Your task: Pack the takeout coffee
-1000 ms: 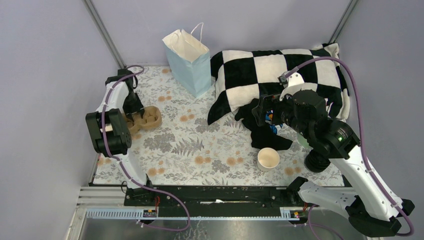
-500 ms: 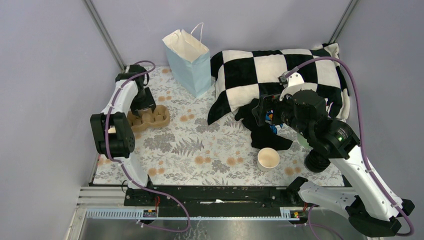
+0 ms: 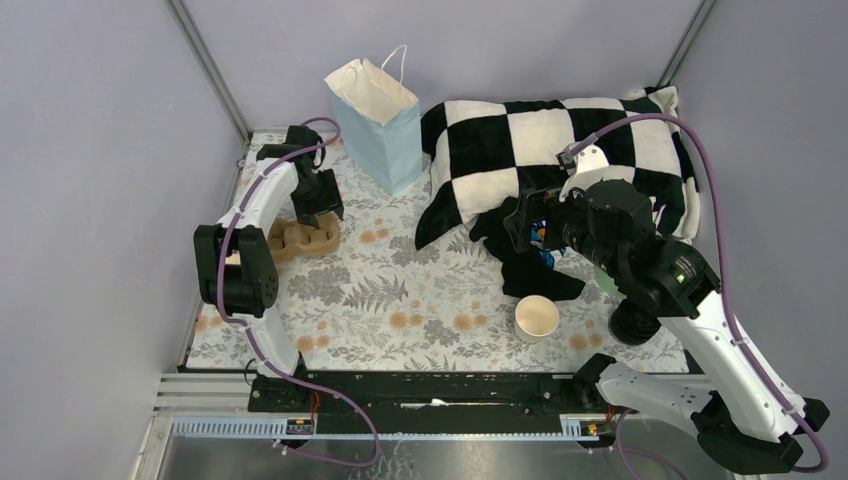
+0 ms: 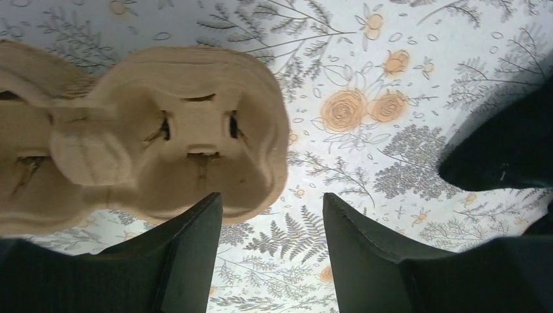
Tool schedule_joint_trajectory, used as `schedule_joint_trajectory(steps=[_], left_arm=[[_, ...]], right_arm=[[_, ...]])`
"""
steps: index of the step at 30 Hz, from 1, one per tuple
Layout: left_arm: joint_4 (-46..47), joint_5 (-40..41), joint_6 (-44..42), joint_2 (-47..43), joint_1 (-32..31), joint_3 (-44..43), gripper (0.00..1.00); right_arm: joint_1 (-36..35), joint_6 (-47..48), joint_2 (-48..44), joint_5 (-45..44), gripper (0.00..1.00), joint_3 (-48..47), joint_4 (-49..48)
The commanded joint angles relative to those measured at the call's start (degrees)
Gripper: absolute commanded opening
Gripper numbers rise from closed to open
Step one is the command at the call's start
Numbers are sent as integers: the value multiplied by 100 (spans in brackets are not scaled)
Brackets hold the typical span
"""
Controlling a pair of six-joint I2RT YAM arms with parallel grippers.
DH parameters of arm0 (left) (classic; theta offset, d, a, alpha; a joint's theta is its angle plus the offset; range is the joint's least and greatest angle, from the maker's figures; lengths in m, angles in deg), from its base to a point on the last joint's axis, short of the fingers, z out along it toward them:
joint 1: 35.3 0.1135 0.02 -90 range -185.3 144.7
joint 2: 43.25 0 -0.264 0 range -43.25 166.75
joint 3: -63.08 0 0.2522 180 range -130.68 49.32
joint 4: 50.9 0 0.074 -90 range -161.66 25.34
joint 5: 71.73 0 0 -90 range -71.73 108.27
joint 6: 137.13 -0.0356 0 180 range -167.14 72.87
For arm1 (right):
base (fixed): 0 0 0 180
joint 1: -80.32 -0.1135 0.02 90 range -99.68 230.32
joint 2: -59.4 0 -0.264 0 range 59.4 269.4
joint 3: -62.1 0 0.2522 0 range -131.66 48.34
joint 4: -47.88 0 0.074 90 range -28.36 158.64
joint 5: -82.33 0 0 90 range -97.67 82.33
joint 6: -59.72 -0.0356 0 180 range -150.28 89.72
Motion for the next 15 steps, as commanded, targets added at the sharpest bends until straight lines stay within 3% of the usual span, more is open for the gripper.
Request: schedule_joint_trajectory(steps=[1, 7, 12, 15], left_arm=[[234, -166, 108, 128, -94, -168, 60], [211, 90, 135, 375, -208, -258, 46], [191, 254, 97, 526, -211, -265, 44], [206, 255, 109, 561, -211, -316, 37]], right_arm=[[-31, 25, -40, 5, 100, -45, -107], [-34, 40, -22, 0, 100, -87, -100], [-31, 55, -39, -50, 100, -98, -76], [-30, 64, -40, -66, 100, -98, -73]])
